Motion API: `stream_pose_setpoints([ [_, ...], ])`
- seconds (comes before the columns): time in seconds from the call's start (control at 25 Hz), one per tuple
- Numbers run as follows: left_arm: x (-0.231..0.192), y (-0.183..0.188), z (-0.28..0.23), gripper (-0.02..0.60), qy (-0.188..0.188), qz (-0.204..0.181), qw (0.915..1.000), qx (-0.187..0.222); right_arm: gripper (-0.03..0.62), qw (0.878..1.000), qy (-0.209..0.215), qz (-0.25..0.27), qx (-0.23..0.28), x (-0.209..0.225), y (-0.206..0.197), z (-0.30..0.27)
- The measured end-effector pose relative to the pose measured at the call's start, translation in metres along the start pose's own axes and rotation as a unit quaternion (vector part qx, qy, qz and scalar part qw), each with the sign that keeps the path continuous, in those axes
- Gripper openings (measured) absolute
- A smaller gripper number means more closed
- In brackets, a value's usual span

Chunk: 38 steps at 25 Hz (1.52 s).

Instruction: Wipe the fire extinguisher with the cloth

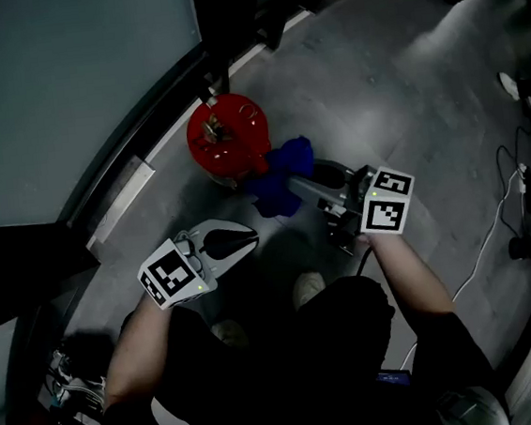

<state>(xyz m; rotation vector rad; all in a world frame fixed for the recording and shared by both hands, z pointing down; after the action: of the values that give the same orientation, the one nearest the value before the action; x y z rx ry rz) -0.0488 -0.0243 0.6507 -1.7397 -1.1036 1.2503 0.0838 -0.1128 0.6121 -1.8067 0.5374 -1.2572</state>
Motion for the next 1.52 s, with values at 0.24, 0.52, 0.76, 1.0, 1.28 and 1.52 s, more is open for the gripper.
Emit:
stream_pose_setpoints([
  [0.24, 0.001, 0.005, -0.015, 0.029, -0.011, -0.003, 0.9999, 0.005, 0.107, 0.998, -0.025, -0.035, 0.047, 0.012, 0.028, -0.019],
  [0.52, 0.008, 0.001, -0.002, 0.029, -0.002, -0.004, 1.0000, -0.006, 0.107, 0.990, -0.095, -0.081, 0.063, 0.040, -0.012, -0.025],
  [0.76, 0.014, -0.006, 0.006, 0.029, 0.007, -0.002, 0.9998, -0.016, 0.107, 0.985, -0.124, -0.106, 0.061, 0.064, -0.040, -0.033],
  [1.0, 0.016, -0.006, 0.012, 0.029, 0.014, 0.005, 0.9998, -0.010, 0.107, 0.975, -0.159, -0.145, 0.046, 0.092, -0.071, -0.041],
  [1.28, 0.020, -0.009, 0.016, 0.029, 0.013, 0.011, 0.9998, -0.013, 0.107, 0.967, -0.197, -0.162, 0.016, 0.111, -0.105, -0.049],
  [1.52, 0.026, -0.011, 0.023, 0.029, 0.018, 0.013, 0.9996, -0.017, 0.107, 0.942, -0.211, -0.260, 0.027, 0.131, -0.142, -0.051],
])
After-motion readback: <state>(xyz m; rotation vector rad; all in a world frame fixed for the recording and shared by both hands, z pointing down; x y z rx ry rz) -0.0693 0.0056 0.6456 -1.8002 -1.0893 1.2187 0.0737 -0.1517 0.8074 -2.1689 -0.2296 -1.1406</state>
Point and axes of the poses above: the fingertips, and each gripper's own axes: z backward along the fingers, x to its right, y out of its top, the point moved 4 cm from there along z, backward along the fingers, and after that the axes turned 8 degrees about z, right-handed, at the moved point
